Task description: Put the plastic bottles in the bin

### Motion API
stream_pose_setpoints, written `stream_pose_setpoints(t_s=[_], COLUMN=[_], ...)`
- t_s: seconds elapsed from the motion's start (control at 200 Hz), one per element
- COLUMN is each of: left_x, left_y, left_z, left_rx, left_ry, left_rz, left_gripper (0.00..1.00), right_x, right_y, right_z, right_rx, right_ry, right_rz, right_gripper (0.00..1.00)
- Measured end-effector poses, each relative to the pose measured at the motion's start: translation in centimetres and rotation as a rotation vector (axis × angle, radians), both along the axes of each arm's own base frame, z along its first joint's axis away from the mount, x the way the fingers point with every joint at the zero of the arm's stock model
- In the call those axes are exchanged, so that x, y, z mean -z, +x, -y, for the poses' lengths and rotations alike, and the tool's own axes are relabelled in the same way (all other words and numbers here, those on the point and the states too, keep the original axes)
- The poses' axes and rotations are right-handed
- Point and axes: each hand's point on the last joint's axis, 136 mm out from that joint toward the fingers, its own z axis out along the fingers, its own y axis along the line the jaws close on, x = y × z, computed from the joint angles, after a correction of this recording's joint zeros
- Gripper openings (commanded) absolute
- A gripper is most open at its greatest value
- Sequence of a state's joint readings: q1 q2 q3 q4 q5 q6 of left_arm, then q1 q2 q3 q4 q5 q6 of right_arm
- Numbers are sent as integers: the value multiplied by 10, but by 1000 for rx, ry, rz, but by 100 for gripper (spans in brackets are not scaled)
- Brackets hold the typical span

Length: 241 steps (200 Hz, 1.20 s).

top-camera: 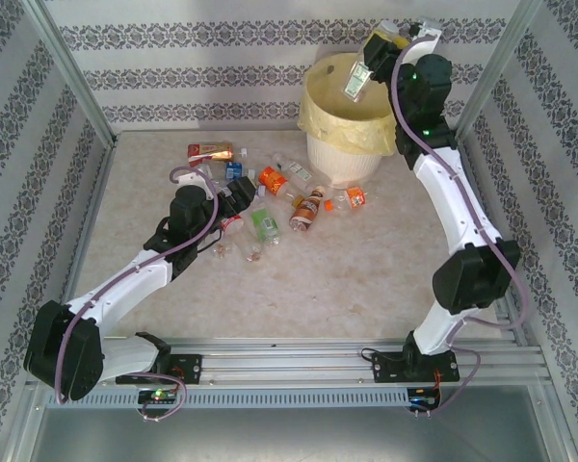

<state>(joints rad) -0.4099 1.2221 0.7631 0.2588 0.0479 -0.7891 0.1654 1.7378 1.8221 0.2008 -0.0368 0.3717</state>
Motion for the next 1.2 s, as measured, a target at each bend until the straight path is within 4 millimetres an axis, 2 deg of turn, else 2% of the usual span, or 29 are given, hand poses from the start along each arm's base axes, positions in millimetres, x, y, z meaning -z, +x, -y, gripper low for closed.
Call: stream_pose_setpoints(t_s=[0.175,0.37,0.54,0.63,0.704,0.849,1.019,1.204], left_x=[5,9,17,22,26,29,33,37], left_y=[0,-3,-4,-6,-7,-8,-9,-10], left_z=[-6,-16,-26,-31,-34,-39,-42,-45], left_rx=[-33,-76,-132,-158,-175,-199,-211,-230], left_ry=[18,33,45,47,50,55,68,72], left_rz=[-18,-25,-56,-73,-86,-99,-114,-130], left_gripper=[99,99,99,99,99,99,99,99], right_x=[30,59,89,100,112,132,142,138], right_y=[28,43,54,64,72,85,88,83], right_z=[13,27,40,43,45,46,46,47], right_rx=[104,201,279,311,339,361,355,350], right_ry=[-123,-273,-383,-435,-476,-526,-530,-512], right_rz=[-87,-195,-295,-336,-374,-447,-496,-508], right_gripper=[26,27,33,41,58,78,82,85])
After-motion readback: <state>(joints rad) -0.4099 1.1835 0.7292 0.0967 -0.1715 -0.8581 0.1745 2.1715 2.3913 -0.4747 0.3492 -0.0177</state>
